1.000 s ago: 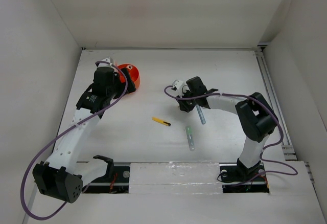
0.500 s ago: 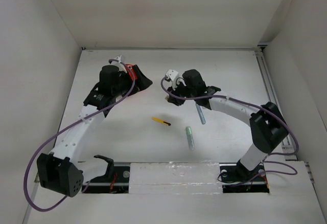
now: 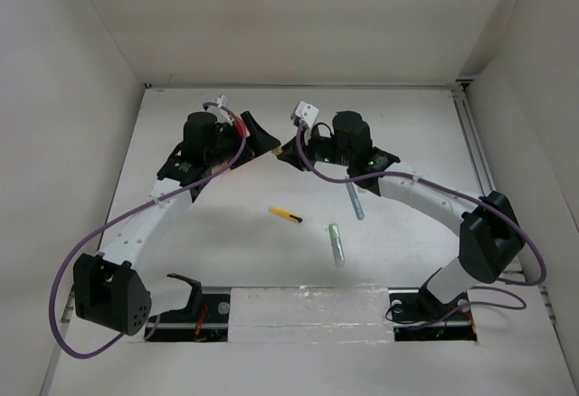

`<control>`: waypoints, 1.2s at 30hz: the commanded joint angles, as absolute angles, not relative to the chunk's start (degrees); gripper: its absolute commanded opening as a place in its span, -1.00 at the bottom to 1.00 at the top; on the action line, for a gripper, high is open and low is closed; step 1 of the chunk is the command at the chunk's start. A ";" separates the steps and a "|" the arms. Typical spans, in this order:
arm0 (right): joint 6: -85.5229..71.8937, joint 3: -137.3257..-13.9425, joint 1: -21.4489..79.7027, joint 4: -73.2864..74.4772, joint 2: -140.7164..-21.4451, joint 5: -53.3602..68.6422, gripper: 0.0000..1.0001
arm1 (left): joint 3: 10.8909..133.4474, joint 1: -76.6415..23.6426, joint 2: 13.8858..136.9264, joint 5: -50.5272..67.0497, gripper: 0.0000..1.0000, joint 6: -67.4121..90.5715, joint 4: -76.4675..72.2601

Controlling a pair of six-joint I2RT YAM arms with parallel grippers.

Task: Sort the stationery into containers
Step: Pass the stationery from the right arm to the left

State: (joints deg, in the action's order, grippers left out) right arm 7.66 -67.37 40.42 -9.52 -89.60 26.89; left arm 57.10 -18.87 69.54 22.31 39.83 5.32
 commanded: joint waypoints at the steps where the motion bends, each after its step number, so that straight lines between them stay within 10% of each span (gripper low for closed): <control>1: 6.86 -66.97 40.52 -16.08 -87.54 29.62 -1.00 | 58.62 -18.81 69.78 25.93 0.79 40.96 1.14; 21: 6.86 -69.78 41.04 -17.67 -90.43 29.00 -1.00 | 59.15 -18.81 72.15 29.79 -0.97 41.48 0.44; 28: 6.86 -70.83 41.04 -18.72 -92.20 29.53 -1.00 | 60.29 -18.81 73.92 31.46 -1.00 41.48 -0.09; 36: 6.86 -70.84 39.29 -20.04 -92.81 30.06 0.55 | 63.63 -18.81 75.05 24.44 -1.00 39.21 0.70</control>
